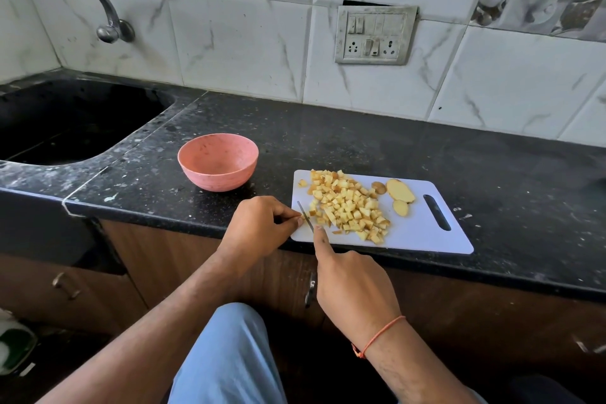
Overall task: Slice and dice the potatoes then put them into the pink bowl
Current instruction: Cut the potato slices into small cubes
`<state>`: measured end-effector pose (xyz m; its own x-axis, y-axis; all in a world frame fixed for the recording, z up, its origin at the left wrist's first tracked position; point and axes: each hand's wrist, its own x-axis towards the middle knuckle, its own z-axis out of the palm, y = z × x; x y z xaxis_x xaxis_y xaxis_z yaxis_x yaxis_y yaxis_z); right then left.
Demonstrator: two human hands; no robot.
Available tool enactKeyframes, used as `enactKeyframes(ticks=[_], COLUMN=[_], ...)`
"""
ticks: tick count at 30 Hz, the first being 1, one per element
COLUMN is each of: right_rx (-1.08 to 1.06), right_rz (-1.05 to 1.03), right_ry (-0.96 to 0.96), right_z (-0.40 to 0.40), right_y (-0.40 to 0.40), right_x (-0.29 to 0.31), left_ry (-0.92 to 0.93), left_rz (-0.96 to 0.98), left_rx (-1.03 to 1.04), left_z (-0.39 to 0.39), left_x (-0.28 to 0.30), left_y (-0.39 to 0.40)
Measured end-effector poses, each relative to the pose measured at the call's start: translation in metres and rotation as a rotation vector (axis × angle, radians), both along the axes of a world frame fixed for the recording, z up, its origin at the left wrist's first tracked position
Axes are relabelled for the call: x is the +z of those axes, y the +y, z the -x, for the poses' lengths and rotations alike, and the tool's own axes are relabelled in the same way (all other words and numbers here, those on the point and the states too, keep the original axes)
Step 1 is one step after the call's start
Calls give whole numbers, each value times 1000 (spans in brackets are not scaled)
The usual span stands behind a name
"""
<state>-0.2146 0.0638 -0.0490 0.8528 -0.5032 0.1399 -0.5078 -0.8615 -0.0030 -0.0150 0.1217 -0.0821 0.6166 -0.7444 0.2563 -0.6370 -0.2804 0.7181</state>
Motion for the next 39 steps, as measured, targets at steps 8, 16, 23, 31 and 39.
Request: enactKeyframes(ticks=[8,16,23,31,39], right_rx=[11,-4,12,-16,-207], right_rz=[-58,-122,-87,-395,-595], right_ry=[-4,3,-7,-370,-690], right_z=[-9,12,48,64,50], right_y=[-8,2,-7,-58,-154], right_x=[2,0,4,7,7], left_ry=[-38,-57,-66,-56,-41], left_rz=[-24,-52,-41,-68,-146], left_rx=[41,75,98,80,18], left_z=[3,5,8,5,-3], left_x=[1,3,4,5,16], left_y=[-2,-3,-4,-4,-16])
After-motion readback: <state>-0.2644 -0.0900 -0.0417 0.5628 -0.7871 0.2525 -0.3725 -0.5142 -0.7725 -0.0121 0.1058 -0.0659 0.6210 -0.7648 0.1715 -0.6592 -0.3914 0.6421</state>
